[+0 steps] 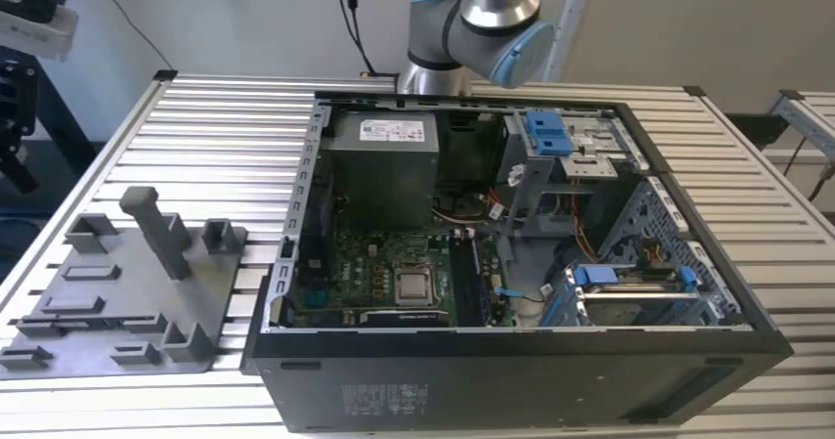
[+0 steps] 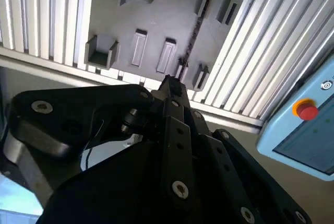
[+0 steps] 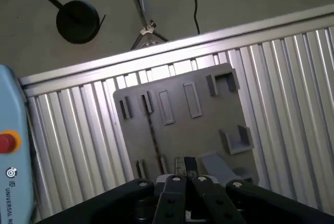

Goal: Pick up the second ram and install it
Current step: 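Pick up the second ram and move it above second insertion slot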

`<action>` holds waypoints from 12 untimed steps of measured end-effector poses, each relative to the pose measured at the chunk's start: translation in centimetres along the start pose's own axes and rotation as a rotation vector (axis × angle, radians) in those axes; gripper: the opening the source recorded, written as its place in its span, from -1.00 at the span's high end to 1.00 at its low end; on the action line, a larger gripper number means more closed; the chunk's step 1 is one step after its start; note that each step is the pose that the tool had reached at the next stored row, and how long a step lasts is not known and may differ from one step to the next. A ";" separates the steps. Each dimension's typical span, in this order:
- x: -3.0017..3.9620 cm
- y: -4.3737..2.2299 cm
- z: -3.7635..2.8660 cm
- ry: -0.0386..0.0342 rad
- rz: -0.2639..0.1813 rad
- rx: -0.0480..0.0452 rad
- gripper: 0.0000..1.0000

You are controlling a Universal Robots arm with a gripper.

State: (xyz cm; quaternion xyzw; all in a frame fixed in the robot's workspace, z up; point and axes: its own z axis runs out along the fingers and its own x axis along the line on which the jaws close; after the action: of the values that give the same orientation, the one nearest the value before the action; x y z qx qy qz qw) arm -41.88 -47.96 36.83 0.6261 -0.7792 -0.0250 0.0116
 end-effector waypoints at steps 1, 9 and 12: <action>0.00 0.00 0.01 0.0009 -0.018 -0.0002 0.79; 0.00 -0.01 0.12 0.0089 -0.162 -0.0022 0.79; 0.01 -0.01 0.14 0.0111 -0.202 -0.0028 0.79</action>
State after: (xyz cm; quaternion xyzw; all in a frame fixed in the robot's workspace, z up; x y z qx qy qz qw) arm -41.88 -47.97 36.70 0.7018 -0.7119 -0.0237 0.0141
